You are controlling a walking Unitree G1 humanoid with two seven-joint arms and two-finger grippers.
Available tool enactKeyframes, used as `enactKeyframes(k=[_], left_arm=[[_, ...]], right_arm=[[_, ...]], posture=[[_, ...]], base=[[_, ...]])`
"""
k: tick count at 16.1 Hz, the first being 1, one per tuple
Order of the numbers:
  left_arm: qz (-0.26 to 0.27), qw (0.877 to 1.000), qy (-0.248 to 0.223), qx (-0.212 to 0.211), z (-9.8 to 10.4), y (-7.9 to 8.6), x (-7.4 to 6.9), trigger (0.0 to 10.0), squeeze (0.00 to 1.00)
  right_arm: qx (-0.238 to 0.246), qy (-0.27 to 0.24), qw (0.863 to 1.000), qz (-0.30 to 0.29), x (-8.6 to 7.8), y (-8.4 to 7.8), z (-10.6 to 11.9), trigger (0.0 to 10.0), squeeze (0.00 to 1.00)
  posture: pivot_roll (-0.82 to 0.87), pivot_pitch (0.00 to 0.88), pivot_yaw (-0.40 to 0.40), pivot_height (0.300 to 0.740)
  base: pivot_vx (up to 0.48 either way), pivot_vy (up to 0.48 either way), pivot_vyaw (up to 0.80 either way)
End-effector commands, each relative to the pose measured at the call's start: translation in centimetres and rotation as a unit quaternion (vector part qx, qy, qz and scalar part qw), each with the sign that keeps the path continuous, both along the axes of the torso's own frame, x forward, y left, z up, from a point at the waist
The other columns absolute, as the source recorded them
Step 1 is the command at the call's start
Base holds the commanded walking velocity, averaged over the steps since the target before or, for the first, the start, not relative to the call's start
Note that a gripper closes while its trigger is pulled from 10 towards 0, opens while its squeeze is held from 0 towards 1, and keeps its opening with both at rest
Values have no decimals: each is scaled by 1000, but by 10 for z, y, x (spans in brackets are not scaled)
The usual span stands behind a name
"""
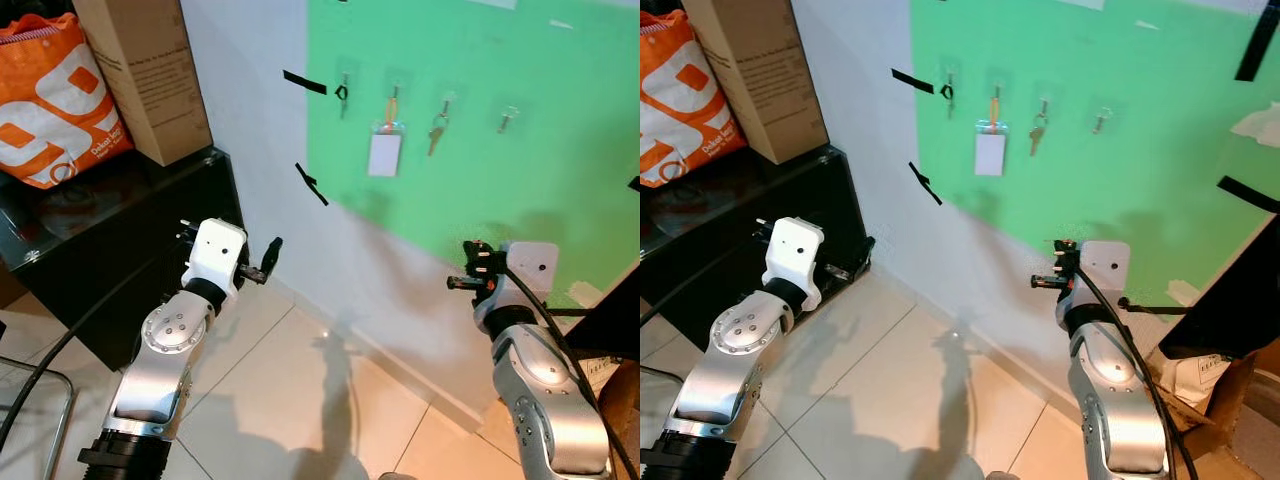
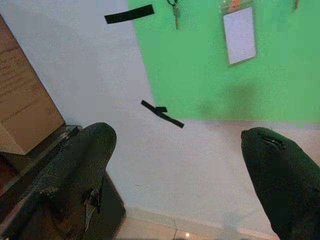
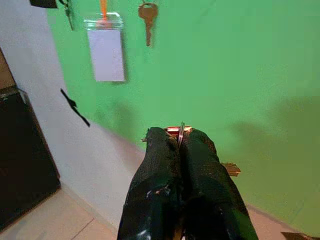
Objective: Hang keys on a hook
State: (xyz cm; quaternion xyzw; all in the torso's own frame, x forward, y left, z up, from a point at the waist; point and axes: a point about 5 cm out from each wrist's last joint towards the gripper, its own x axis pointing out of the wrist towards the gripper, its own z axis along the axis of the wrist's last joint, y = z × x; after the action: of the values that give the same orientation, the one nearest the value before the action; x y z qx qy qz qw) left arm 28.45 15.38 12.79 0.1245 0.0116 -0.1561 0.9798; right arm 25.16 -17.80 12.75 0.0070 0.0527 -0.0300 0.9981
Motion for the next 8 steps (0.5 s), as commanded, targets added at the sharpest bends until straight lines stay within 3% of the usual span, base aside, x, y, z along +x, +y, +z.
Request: enactKeyframes(k=[1,3,8], left_arm=[[-11,1000,-4,-2,3,-2,1,10000,0],[-23,1000,-4,1,3,-5,0,10000,0],[-39,999,1,4,2,-7,0,10000,0]], right_arm=[[-2,-10,1000,0,3,-1,4,10000,0],[-4,-9,1000,0,5,0,4,10000,0],[0,-9,1000,4,5,3,4,10000,0]], posture=[[-108,0,24,740],[-108,0,24,740],[-107,0,29,740]], base=[[296,0,0],[304,0,0],[333,0,-800]])
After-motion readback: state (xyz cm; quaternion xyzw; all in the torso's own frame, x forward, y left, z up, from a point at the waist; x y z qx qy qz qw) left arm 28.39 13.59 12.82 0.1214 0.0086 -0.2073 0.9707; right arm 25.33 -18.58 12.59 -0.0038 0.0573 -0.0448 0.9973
